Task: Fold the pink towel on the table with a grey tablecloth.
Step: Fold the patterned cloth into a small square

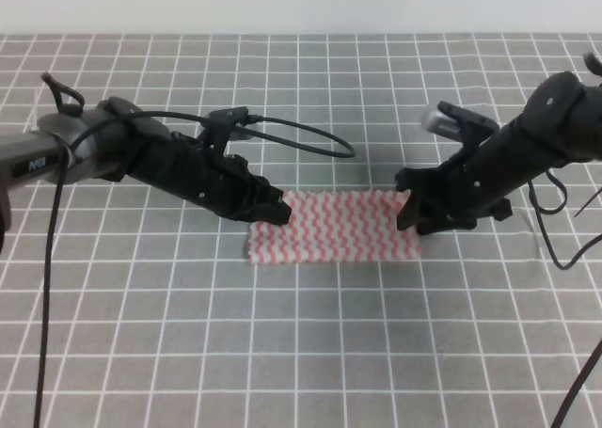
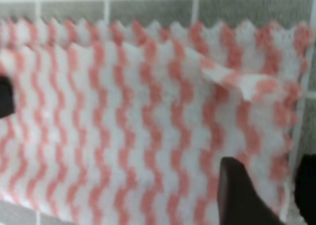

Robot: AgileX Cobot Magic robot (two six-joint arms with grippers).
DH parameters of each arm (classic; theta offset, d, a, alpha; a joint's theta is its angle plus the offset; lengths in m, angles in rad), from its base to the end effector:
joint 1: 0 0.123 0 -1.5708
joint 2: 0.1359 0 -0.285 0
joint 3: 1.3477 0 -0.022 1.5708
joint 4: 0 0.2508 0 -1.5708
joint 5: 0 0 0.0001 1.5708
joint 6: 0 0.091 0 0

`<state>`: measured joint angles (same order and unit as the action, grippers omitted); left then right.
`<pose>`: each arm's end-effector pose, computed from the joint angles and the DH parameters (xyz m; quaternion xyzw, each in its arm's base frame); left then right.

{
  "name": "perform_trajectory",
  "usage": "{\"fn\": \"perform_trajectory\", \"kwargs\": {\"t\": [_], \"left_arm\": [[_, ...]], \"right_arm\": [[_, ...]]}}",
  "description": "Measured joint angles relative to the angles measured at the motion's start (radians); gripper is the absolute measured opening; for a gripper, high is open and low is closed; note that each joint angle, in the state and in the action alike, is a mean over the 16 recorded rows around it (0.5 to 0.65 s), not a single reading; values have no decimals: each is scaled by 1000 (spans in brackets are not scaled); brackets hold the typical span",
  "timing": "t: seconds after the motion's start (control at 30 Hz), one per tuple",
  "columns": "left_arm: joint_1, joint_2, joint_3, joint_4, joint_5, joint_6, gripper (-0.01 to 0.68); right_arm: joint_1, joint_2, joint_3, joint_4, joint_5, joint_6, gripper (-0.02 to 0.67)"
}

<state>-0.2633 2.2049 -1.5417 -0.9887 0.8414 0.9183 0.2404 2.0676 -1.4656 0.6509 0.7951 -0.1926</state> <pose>0.4209 -0.1722 0.1451 0.2496 0.8894 -0.3352 0.1851 0.4059 0.1401 0.1721 -0.0140 0.9588 0.2583 0.1171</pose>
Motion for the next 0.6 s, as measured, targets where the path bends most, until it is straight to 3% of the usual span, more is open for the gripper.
{"fn": "perform_trajectory", "kwargs": {"t": [0.6], "left_arm": [[0,0,0,-1,5,0,-2]], "right_arm": [[1,34,0,38,12,0,209]]}}
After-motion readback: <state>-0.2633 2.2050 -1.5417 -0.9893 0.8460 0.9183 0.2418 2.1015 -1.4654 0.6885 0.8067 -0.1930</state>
